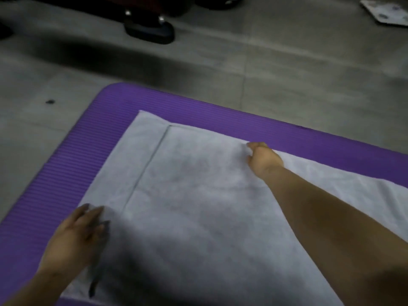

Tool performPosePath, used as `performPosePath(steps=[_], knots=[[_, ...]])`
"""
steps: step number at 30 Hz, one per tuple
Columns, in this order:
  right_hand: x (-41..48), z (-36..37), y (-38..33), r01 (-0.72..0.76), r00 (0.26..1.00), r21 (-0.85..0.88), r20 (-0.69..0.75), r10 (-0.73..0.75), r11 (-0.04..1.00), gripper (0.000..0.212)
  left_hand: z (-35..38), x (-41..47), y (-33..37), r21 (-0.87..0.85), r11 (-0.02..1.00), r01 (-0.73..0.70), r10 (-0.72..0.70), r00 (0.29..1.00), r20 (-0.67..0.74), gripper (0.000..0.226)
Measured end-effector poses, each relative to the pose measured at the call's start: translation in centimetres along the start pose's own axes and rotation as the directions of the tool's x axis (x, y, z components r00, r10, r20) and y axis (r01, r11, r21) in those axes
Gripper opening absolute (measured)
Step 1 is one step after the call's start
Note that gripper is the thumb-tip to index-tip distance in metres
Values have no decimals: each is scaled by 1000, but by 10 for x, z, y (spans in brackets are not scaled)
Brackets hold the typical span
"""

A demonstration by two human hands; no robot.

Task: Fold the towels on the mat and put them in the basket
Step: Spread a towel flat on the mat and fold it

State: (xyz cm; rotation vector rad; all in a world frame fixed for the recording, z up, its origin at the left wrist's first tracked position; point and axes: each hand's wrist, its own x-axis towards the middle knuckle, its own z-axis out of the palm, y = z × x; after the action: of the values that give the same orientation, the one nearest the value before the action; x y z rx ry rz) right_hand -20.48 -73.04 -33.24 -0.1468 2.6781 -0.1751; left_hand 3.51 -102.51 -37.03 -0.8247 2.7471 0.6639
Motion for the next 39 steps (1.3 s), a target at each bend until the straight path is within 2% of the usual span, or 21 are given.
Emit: performPosePath(steps=[3,4,7,9,11,13,15,17,19,21,25,27,30,33,34,37,39], knots=[[18,7,-51,8,998,51,64,-11,999,54,-15,7,-39,-113,971,212,-218,975,-42,42],[23,9,-64,0,998,58,65,-4,998,55,-19,9,-46,-120,965,233,-240,970,-45,41],[35,14,-88,-38,999,55,36,36,998,56,-21,10,-48,-210,947,243,-250,968,-6,38],[39,15,-100,-29,1000,85,-8,30,996,55,-18,5,-46,-233,919,319,-304,948,99,41],[40,17,-113,12,999,159,-49,-4,987,55,-18,0,-52,-192,923,333,-306,939,157,40],[41,23,-137,94,992,253,-101,-70,963,53,-22,-5,-63,-129,946,297,-276,947,162,22],[42,32,-165,160,984,310,-131,-124,937,51,-27,-10,-71,-122,953,278,-255,951,174,37],[46,40,-190,167,985,327,-93,-145,930,52,-30,-15,-74,-186,938,293,-259,947,188,39],[53,45,-205,105,994,340,-24,-102,935,60,-32,-17,-81,-303,900,313,-271,947,172,37],[59,47,-211,45,999,361,-22,-40,931,63,-33,-18,-90,-400,852,338,-292,941,172,36],[61,53,-218,87,990,365,-131,-42,927,35,-34,-23,-98,-428,849,310,-283,951,127,35],[60,55,-227,102,983,527,-185,-3,844,16,-37,-26,-97,-501,817,285,-280,956,88,33],[65,46,-236,107,986,793,-164,41,600,28,-47,-30,-86,-649,742,171,-157,984,80,20],[56,23,-229,72,993,886,-104,46,458,23,-52,-35,-56,-705,707,56,63,988,141,37],[53,15,-221,62,993,910,-97,64,410,27,-51,-36,-40,-709,705,20,130,979,157,37],[45,-7,-182,60,984,955,-106,144,290,42,-47,-39,15,-767,638,-76,315,934,169,18],[36,-25,-143,65,976,963,-117,186,262,45,-41,-44,52,-781,615,-111,395,900,183,18]])
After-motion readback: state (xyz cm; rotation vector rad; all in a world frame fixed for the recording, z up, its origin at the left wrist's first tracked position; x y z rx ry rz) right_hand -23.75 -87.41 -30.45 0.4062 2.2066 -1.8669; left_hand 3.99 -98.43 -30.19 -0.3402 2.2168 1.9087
